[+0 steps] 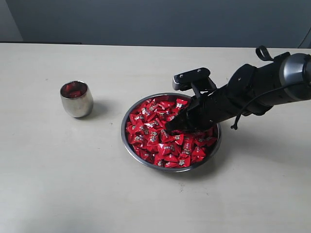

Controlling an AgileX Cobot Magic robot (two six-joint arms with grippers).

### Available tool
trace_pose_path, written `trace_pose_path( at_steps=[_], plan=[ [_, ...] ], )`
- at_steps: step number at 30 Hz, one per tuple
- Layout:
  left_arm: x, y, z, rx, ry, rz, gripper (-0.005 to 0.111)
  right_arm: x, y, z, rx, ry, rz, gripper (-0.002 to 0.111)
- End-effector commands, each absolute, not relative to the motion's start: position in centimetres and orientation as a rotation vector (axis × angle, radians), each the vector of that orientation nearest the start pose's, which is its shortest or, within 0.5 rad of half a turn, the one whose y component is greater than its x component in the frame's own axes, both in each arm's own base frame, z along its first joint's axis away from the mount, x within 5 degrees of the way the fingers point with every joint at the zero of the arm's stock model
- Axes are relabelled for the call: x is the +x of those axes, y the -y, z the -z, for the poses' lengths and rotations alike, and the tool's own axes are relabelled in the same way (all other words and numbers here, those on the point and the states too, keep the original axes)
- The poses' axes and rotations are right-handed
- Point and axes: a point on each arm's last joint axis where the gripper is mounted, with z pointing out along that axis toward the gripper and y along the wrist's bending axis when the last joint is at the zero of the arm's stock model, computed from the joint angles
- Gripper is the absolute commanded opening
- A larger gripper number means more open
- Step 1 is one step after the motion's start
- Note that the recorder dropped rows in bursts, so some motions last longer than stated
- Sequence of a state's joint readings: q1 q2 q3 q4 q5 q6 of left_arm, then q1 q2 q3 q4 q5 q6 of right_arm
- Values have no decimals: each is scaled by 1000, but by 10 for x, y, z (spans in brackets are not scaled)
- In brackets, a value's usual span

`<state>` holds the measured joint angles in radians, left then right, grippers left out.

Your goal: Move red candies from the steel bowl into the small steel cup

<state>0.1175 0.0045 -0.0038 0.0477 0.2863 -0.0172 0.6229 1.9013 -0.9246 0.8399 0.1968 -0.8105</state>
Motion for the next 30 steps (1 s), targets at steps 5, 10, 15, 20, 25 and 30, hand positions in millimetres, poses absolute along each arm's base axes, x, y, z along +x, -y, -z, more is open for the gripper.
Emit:
trace_pose_path(
  at_steps=[5, 10, 15, 20, 25, 30],
  plan=[
    [54, -8, -187, -92, -1767, -114, 0, 282, -221, -128, -859, -2480, -452, 33],
    [54, -8, -187, -92, -1767, -114, 0, 283, -220, -129, -851, -2472, -443, 33],
    [54, -8, -187, -92, -1767, -114, 0, 284, -223, -131, -852, -2468, -453, 37],
    [54, -8, -187, -92, -1767, -114, 0, 280, -232, -132, -876, -2430, -434, 44],
    [54, -8, -187, -92, -1767, -114, 0, 282, -235, -134, -872, -2409, -428, 43],
    [54, -8, -187, -92, -1767, -114, 0, 284, -234, -129, -868, -2409, -405, 43]
  ],
)
